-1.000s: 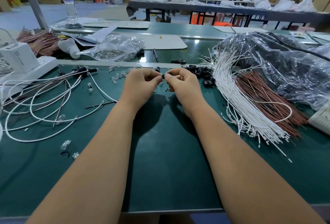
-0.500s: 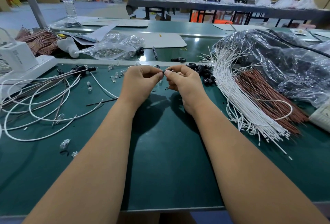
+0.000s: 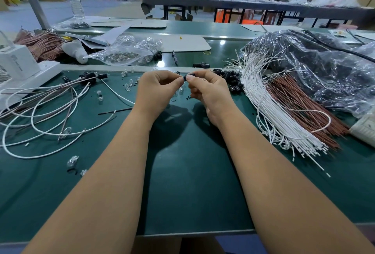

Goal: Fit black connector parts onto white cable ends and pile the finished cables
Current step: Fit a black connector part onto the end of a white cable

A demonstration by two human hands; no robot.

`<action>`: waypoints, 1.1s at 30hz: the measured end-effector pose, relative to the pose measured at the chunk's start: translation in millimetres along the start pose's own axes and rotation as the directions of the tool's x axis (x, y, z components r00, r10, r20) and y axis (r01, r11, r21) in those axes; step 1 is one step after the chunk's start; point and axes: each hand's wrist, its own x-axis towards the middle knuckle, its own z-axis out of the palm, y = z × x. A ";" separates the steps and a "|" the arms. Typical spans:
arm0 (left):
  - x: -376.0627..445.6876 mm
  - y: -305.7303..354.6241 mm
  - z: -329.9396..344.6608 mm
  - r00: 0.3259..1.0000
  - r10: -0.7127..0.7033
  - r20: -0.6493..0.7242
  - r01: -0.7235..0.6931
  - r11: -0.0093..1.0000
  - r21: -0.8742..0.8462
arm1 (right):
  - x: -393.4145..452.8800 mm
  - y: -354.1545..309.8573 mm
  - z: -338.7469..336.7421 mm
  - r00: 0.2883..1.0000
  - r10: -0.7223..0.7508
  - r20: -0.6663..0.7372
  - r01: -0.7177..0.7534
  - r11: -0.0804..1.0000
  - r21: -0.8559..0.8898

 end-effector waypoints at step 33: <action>3.7 -3.9 -5.8 0.994 -0.103 0.029 0.104 0.994 -0.024 | -1.3 -6.2 -13.1 0.878 -0.469 -0.098 0.371 0.795 -0.480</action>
